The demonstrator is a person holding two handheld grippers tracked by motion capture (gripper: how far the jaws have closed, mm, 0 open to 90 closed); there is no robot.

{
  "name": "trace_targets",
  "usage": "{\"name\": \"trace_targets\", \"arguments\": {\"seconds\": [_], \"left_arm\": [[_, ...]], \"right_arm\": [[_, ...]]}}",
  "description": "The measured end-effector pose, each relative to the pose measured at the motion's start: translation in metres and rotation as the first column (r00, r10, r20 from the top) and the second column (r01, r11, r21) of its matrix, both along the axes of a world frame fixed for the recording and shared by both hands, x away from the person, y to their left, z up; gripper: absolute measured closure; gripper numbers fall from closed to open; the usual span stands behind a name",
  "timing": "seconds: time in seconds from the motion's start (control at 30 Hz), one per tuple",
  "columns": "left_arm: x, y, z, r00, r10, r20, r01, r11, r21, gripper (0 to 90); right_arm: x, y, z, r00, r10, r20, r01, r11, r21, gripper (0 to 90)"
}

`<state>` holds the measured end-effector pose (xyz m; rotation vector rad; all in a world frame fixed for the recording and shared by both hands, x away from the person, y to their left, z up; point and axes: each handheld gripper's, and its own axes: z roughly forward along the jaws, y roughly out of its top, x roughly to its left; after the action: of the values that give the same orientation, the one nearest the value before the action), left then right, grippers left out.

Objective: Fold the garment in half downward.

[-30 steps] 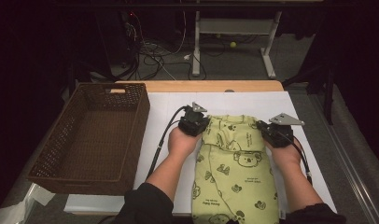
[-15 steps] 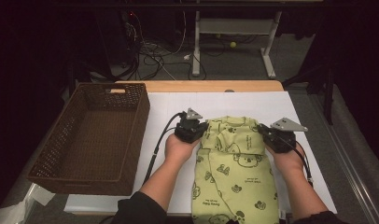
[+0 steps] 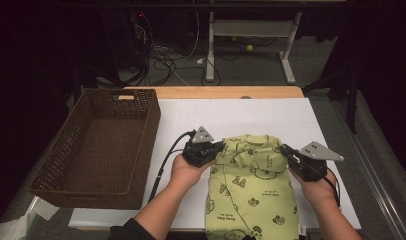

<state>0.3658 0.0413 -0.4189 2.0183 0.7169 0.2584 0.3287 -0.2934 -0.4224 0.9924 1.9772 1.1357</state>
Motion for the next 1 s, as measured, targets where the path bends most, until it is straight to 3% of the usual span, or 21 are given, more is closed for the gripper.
{"name": "trace_targets", "arguments": {"seconds": [0.1,0.3,0.4,0.53,0.73,1.0], "left_arm": [[-0.013,0.002,-0.005,0.9995,-0.031,-0.008,0.031,0.9995,-0.005,83.1],[-0.042,0.005,-0.020,0.9951,-0.098,-0.010,0.099,0.9940,0.046,83.1],[-0.057,0.006,-0.026,0.9909,-0.135,-0.008,0.135,0.9873,0.084,83.1],[-0.076,0.008,-0.026,0.9829,-0.184,-0.002,0.183,0.9792,0.087,83.0],[-0.091,0.011,-0.029,0.9730,-0.230,-0.022,0.231,0.9669,0.108,83.0],[-0.104,0.017,-0.034,0.9659,-0.252,-0.060,0.257,0.9601,0.110,82.8]], "right_arm": [[-0.016,-0.003,-0.005,0.9997,0.025,0.005,-0.025,1.000,0.007,86.6],[-0.045,-0.004,-0.016,0.9974,0.072,-0.002,-0.072,0.997,-0.015,86.6],[-0.059,-0.003,-0.020,0.9955,0.093,-0.017,-0.093,0.995,-0.043,86.6],[-0.077,-0.004,-0.021,0.9931,0.116,-0.016,-0.117,0.991,-0.062,86.6],[-0.103,-0.008,-0.023,0.9871,0.155,-0.041,-0.157,0.986,-0.058,86.5],[-0.119,-0.006,-0.032,0.9766,0.193,-0.096,-0.200,0.977,-0.077,86.1]]}}
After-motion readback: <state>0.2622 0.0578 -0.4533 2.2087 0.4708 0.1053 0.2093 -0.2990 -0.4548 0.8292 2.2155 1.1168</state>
